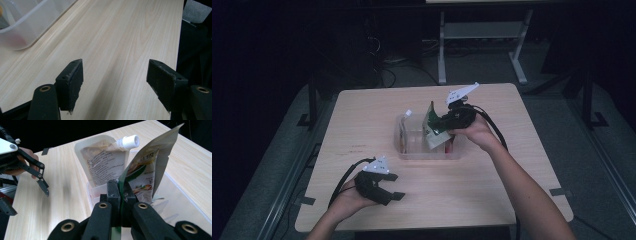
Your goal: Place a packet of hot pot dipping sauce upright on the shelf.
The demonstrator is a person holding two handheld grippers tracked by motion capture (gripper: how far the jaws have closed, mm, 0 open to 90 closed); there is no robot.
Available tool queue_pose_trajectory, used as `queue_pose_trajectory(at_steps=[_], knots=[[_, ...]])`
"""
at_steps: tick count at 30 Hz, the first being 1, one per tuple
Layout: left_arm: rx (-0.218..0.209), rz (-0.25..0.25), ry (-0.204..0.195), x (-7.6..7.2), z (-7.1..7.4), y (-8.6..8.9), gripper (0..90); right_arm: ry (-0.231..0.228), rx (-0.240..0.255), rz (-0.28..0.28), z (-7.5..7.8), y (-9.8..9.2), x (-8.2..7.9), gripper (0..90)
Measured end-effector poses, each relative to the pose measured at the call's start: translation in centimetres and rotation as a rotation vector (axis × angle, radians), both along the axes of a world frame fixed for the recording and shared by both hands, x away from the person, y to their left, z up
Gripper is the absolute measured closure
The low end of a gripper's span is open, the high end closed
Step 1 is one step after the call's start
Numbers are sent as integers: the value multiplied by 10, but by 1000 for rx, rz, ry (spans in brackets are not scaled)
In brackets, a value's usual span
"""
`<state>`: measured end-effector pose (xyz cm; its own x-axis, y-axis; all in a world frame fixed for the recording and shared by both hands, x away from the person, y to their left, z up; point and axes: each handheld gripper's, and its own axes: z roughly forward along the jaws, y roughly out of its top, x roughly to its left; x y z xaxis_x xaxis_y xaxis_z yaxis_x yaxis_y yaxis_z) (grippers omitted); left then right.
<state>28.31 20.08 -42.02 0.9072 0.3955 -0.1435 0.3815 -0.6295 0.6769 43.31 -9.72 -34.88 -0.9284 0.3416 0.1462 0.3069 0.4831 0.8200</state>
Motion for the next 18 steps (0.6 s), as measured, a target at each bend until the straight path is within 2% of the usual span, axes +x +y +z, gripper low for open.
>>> queue_pose_trajectory(at_steps=[5, 8, 10, 11, 15, 18], knots=[[-2, 2, 1, 0, 0, 0, 292, -6, -6, -16, 1, -1, -1, 839], [0, 1, 0, 0, 0, 0, 292, -11, 17, -32, 3, -3, 0, 773], [0, -4, 1, 0, 0, 0, 292, -14, 11, -40, 4, -4, -1, 737], [-2, -4, 1, 0, 0, -1, 292, -12, 11, -40, 4, -4, -1, 707], [-3, -6, 3, 0, 0, -1, 292, -23, 0, -52, 5, -3, -4, 486], [-6, -6, 3, 0, 0, -1, 292, -20, 6, -66, 8, -4, -7, 404]])
